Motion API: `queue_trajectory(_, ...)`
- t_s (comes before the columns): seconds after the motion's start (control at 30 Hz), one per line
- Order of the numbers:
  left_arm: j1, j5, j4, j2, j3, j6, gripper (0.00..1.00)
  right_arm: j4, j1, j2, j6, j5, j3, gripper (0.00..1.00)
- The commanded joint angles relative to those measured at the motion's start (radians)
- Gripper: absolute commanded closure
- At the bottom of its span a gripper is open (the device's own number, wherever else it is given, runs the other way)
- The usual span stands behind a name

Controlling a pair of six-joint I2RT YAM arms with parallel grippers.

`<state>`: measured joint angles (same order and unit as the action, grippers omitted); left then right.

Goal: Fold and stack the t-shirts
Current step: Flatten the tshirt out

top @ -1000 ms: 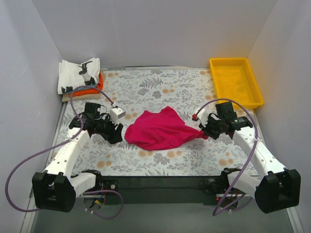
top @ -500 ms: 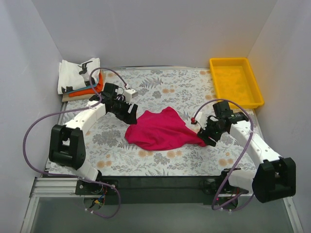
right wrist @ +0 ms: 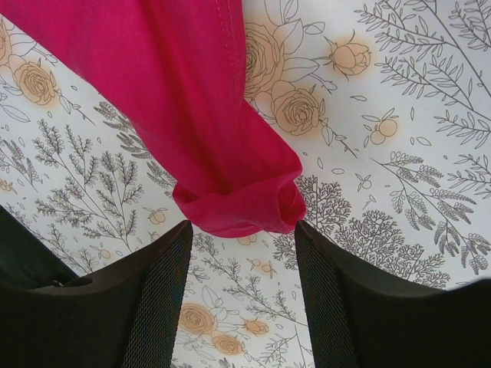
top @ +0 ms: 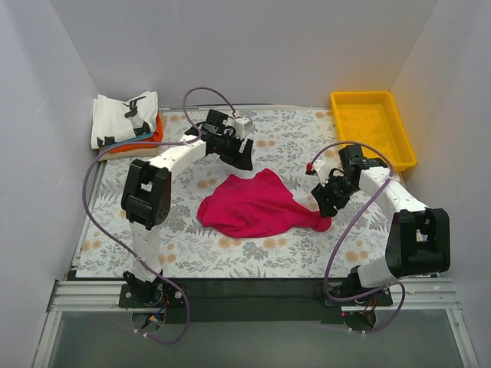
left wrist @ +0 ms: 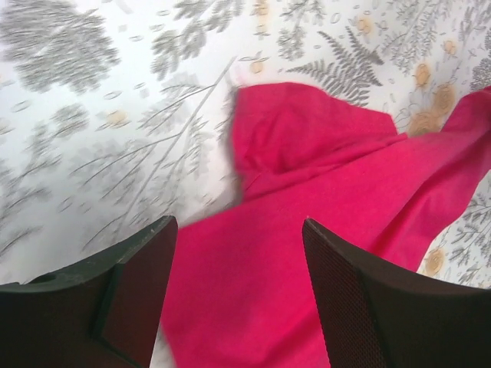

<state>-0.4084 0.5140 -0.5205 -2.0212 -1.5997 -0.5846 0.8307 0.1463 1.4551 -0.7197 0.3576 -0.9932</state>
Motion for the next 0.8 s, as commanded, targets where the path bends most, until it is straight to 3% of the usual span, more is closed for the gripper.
queue_trajectory(0.0,-0.043,0.032,-0.007,-0.062,-0.060,-0.041,0.39,0.011,-0.014,0.002,0.016,0.014,0.004,0.47)
queue_trajectory(0.17,-0.102,0.038,-0.001,-0.083,-0.045,-0.035,0.49,0.011,-0.022,0.004,0.009,0.020,0.015,0.48)
queue_trajectory(0.27,-0.109,0.043,0.011,-0.079,-0.020,-0.052,0.69,0.007,-0.019,0.013,0.025,0.076,-0.018,0.48)
queue_trajectory(0.33,-0.109,0.038,0.019,-0.051,0.004,-0.055,0.94,0.002,-0.010,0.045,0.066,0.107,-0.090,0.49)
queue_trajectory(0.37,-0.107,0.032,0.019,-0.034,0.009,-0.052,1.00,-0.010,-0.005,0.059,0.089,0.136,-0.119,0.50)
queue_trajectory(0.6,-0.106,0.119,0.010,0.137,0.086,-0.020,1.00,-0.114,0.105,0.220,0.273,0.219,-0.378,0.54)
queue_trajectory(0.77,-0.107,0.158,0.033,0.303,0.150,-0.023,1.00,-0.130,0.225,0.323,0.305,0.276,-0.482,0.48)
